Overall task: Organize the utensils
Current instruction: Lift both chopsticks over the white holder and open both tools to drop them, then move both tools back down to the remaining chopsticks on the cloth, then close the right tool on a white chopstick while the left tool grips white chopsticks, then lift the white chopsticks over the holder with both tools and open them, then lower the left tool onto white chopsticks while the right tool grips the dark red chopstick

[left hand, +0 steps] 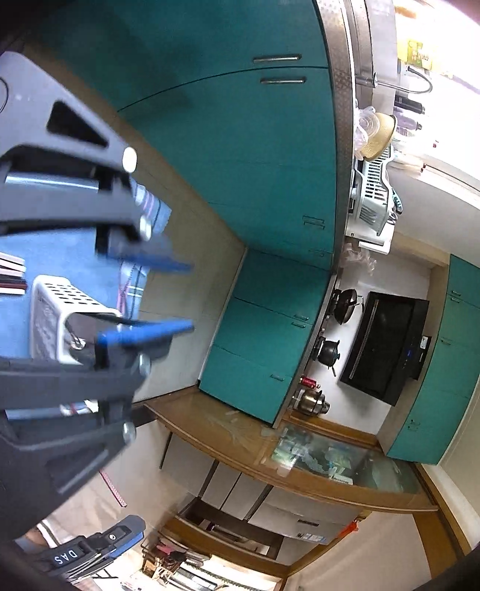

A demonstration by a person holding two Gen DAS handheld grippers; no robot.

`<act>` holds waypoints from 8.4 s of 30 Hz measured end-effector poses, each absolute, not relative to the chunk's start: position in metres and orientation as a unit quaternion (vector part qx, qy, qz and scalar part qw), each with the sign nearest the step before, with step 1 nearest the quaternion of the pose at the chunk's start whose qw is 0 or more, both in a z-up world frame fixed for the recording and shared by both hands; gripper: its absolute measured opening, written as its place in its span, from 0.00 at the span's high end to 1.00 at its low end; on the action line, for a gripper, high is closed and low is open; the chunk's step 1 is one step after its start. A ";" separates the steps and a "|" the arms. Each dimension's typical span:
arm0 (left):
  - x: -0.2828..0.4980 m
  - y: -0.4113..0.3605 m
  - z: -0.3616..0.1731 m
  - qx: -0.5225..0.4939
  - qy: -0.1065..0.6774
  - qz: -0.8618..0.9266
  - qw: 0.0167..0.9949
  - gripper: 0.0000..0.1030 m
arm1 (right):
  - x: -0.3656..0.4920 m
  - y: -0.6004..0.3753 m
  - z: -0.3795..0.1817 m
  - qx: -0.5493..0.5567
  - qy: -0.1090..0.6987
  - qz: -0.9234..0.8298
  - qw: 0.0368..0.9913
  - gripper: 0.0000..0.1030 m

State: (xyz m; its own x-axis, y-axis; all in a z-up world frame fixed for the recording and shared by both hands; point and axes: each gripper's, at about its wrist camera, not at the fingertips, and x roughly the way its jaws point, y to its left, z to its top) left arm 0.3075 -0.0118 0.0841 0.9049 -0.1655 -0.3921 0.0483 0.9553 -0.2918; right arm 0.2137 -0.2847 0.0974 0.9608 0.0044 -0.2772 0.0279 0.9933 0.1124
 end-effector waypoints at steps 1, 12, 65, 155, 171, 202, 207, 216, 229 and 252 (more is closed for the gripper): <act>0.301 -0.009 0.082 -0.137 0.213 -0.058 0.966 0.67 | 0.205 -0.287 0.094 0.058 0.143 -0.007 0.988 0.56; 0.232 0.008 -0.054 -0.045 0.377 -0.089 0.921 0.67 | 0.178 -0.242 -0.069 0.091 0.406 0.107 0.903 0.55; 0.214 -0.015 -0.127 -0.019 0.482 -0.112 0.869 0.89 | 0.182 -0.159 -0.121 0.007 0.485 0.133 0.865 0.69; 0.245 -0.018 0.177 -0.066 0.199 -0.139 0.968 0.94 | 0.169 -0.258 0.193 0.024 0.140 0.082 0.987 0.94; 0.297 -0.009 0.186 -0.165 0.166 -0.101 0.967 0.94 | 0.220 -0.259 0.185 0.053 0.081 0.039 0.995 0.94; 0.272 -0.022 0.067 -0.092 0.235 -0.062 0.966 0.64 | 0.171 -0.263 0.097 0.058 0.151 0.068 0.984 0.55; 0.242 -0.031 0.046 -0.058 0.236 -0.064 0.968 0.58 | 0.153 -0.261 0.056 0.070 0.204 0.077 0.973 0.55; 0.217 -0.034 -0.002 -0.046 0.278 -0.067 0.957 0.56 | 0.170 -0.250 -0.038 0.094 0.347 0.072 0.930 0.55; 0.229 -0.030 -0.067 -0.040 0.373 -0.066 0.925 0.47 | 0.194 -0.218 -0.111 0.033 0.462 0.055 0.885 0.55; 0.241 -0.039 -0.131 -0.017 0.458 -0.080 0.885 0.62 | 0.174 -0.231 -0.114 0.055 0.471 0.055 0.879 0.94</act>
